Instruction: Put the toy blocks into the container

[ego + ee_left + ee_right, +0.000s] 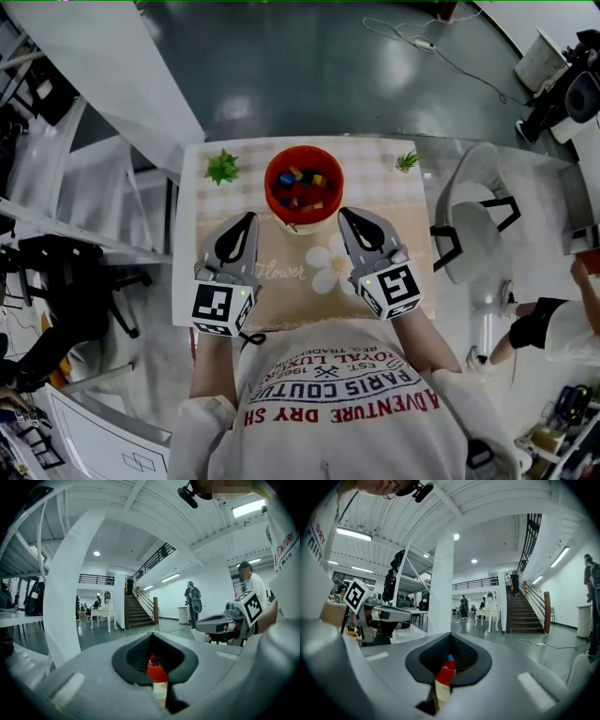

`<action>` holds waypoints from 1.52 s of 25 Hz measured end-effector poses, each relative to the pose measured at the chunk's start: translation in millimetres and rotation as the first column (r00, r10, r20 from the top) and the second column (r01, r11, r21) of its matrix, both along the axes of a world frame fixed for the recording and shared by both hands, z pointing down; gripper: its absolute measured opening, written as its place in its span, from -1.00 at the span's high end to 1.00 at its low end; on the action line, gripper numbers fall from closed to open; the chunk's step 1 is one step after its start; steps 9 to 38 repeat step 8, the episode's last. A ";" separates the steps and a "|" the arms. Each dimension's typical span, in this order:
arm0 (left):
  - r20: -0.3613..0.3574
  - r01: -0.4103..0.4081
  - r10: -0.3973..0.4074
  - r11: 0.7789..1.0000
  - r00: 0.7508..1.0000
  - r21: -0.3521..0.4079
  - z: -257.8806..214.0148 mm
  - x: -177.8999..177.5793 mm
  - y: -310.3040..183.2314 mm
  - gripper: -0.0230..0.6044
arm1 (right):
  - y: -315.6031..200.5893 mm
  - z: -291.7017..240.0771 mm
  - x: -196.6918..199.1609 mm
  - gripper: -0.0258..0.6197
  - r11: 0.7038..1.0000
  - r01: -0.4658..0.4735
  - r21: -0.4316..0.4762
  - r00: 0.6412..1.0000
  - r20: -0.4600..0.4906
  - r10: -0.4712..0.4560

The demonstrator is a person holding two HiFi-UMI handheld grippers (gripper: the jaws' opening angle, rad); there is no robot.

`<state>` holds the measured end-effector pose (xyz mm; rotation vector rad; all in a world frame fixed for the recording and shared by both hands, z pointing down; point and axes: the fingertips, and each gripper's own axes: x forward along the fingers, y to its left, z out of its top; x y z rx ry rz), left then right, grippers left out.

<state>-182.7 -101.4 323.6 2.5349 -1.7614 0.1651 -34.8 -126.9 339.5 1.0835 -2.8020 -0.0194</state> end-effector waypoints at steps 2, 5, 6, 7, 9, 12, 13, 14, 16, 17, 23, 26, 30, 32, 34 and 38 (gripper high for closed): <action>-0.005 0.000 0.000 1.000 1.000 -0.002 0.7 1.0 -0.1 0.91 | -0.1 0.4 0.2 0.92 1.000 0.001 0.003 1.000 -0.002 -0.001; -0.013 0.000 0.000 1.000 1.000 -0.006 1.3 2.8 0.3 0.91 | 0.5 1.5 0.9 0.92 1.000 0.000 0.003 1.000 -0.005 0.000; -0.015 0.000 0.000 1.000 1.000 -0.007 1.4 3.3 0.6 0.91 | 0.8 1.9 1.3 0.92 1.000 -0.001 0.003 1.000 -0.005 0.001; -0.017 0.001 -0.001 1.000 1.000 -0.009 1.6 3.8 0.9 0.91 | 1.1 2.1 1.7 0.92 1.000 -0.001 0.004 1.000 -0.006 0.001; -0.019 0.002 -0.002 1.000 1.000 -0.010 1.8 4.3 1.2 0.91 | 1.4 2.4 2.1 0.92 1.000 -0.001 0.005 1.000 -0.006 0.001; -0.019 0.002 -0.002 1.000 1.000 -0.010 1.8 4.3 1.2 0.91 | 1.4 2.4 2.1 0.92 1.000 -0.001 0.005 1.000 -0.006 0.001; -0.019 0.002 -0.002 1.000 1.000 -0.010 1.8 4.3 1.2 0.91 | 1.4 2.4 2.1 0.92 1.000 -0.001 0.005 1.000 -0.006 0.001; -0.019 0.002 -0.002 1.000 1.000 -0.010 1.8 4.3 1.2 0.91 | 1.4 2.4 2.1 0.92 1.000 -0.001 0.005 1.000 -0.006 0.001; -0.019 0.002 -0.002 1.000 1.000 -0.010 1.8 4.3 1.2 0.91 | 1.4 2.4 2.1 0.92 1.000 -0.001 0.005 1.000 -0.006 0.001; -0.019 0.002 -0.002 1.000 1.000 -0.010 1.8 4.3 1.2 0.91 | 1.4 2.4 2.1 0.92 1.000 -0.001 0.005 1.000 -0.006 0.001; -0.019 0.002 -0.002 1.000 1.000 -0.010 1.8 4.3 1.2 0.91 | 1.4 2.4 2.1 0.92 1.000 -0.001 0.005 1.000 -0.006 0.001; -0.019 0.002 -0.002 1.000 1.000 -0.010 1.8 4.3 1.2 0.91 | 1.4 2.4 2.1 0.92 1.000 -0.001 0.005 1.000 -0.006 0.001; -0.019 0.002 -0.002 1.000 1.000 -0.010 1.8 4.3 1.2 0.91 | 1.4 2.4 2.1 0.92 1.000 -0.001 0.005 1.000 -0.006 0.001; -0.019 0.002 -0.002 1.000 1.000 -0.010 1.8 4.3 1.2 0.91 | 1.4 2.4 2.1 0.92 1.000 -0.001 0.005 1.000 -0.006 0.001; -0.019 0.002 -0.002 1.000 1.000 -0.010 1.8 4.3 1.2 0.91 | 1.4 2.4 2.1 0.92 1.000 -0.001 0.005 1.000 -0.006 0.001; -0.019 0.002 -0.002 1.000 1.000 -0.010 1.8 4.3 1.2 0.91 | 1.4 2.4 2.1 0.92 1.000 -0.001 0.005 1.000 -0.006 0.001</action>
